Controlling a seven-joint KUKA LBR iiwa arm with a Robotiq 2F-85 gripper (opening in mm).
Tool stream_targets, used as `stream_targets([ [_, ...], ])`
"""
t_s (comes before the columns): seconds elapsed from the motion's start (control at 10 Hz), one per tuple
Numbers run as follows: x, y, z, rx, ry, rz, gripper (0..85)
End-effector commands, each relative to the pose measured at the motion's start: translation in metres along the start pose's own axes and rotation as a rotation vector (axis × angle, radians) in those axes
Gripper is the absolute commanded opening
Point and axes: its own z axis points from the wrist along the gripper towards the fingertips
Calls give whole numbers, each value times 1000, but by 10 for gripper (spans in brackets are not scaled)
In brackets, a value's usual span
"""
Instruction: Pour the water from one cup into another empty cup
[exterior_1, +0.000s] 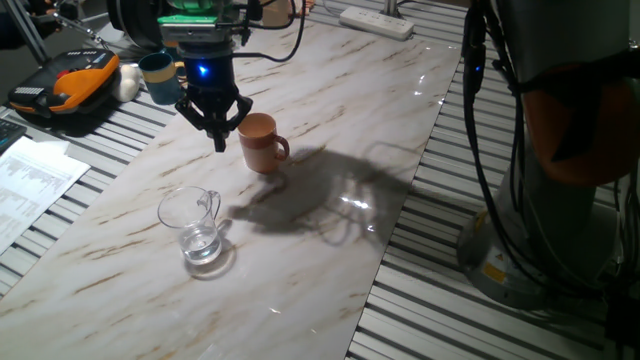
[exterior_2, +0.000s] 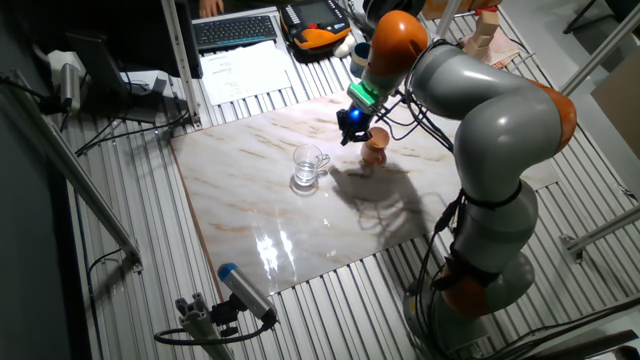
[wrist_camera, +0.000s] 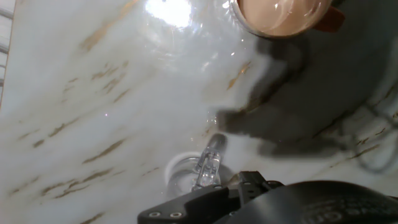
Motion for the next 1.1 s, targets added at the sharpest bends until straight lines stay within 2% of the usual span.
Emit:
stream_targets([
  [0.0, 0, 0, 0, 0, -3, 1, 0],
  [0.3, 0, 0, 0, 11, -35, 26, 0],
  [0.5, 0, 0, 0, 0, -23, 26, 0],
  [0.6, 0, 0, 0, -4, -15, 25, 0],
  [0.7, 0, 0, 0, -42, 22, 32, 0],
  [0.8, 0, 0, 0, -59, 43, 34, 0],
  [0.9, 0, 0, 0, -48, 52, 26, 0],
  [1.0, 0, 0, 0, -62, 76, 14, 0],
])
